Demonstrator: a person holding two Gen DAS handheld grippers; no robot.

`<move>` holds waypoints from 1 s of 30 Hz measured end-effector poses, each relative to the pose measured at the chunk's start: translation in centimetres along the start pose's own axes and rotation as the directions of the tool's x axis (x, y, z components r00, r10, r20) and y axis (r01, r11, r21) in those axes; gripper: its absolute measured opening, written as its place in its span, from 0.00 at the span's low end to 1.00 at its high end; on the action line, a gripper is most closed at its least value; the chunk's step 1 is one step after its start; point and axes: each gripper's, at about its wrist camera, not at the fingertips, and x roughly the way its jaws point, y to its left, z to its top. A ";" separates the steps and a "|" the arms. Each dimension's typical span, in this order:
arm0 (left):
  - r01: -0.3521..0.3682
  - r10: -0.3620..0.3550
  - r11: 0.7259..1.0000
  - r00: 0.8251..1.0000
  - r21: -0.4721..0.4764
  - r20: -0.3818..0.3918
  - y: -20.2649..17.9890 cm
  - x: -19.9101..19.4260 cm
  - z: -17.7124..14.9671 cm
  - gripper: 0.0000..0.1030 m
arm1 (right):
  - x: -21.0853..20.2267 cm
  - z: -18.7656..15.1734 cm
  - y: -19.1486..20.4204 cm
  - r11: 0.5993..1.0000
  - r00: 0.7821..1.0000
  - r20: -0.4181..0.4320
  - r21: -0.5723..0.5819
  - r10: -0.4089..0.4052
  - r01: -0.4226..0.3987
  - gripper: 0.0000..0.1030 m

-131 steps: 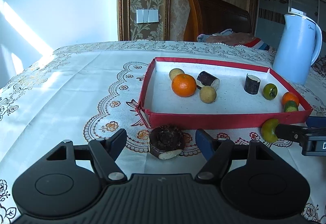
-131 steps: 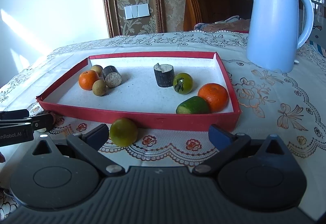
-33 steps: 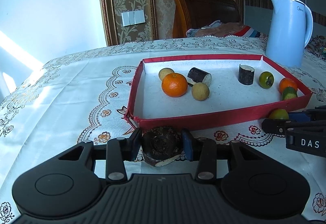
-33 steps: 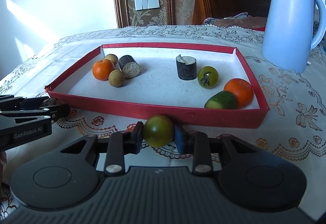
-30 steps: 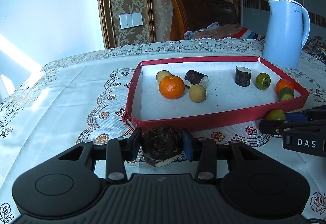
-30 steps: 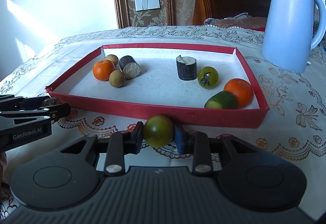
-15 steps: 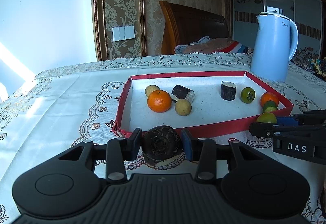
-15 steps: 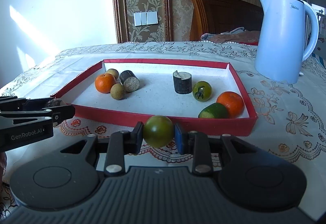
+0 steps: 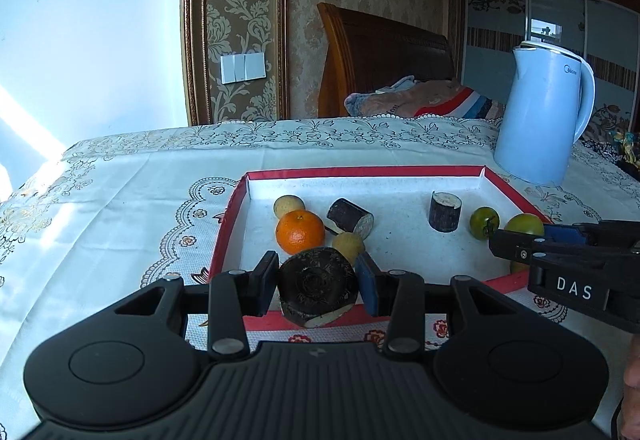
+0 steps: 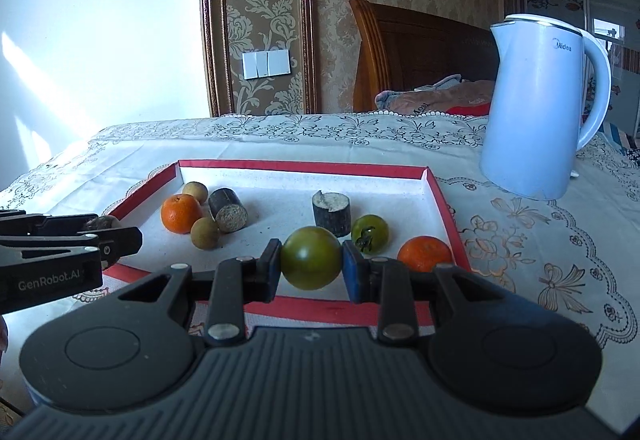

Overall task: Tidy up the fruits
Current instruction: 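Carry the dark chunk and green tomato over the tray and lower them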

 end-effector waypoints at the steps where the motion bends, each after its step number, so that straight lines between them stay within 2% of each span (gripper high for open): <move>1: -0.006 0.006 1.000 1.000 -0.001 -0.002 -0.1 0.5 0.2 0.40 | 0.2 0.1 -0.1 1.000 1.000 -0.001 0.001 -0.005 0.005 0.29; 6: -0.041 0.040 0.999 0.999 -0.027 -0.022 -0.2 2.7 0.9 0.40 | 2.0 1.0 -0.2 1.000 1.000 -0.022 0.009 -0.021 0.021 0.29; 13: -0.096 0.095 0.995 0.994 -0.017 -0.057 -0.3 5.0 1.3 0.40 | 4.8 1.4 0.2 0.999 0.997 -0.063 0.000 -0.035 0.035 0.29; 26: -0.127 0.124 0.992 0.985 -0.021 -0.124 -0.2 7.8 0.9 0.40 | 7.7 1.0 0.8 0.999 0.991 -0.127 -0.010 -0.043 0.042 0.29; 30: -0.136 0.134 0.991 0.984 -0.012 -0.115 -0.2 8.0 0.8 0.40 | 8.5 0.9 0.4 0.999 0.988 -0.152 0.008 -0.038 0.040 0.29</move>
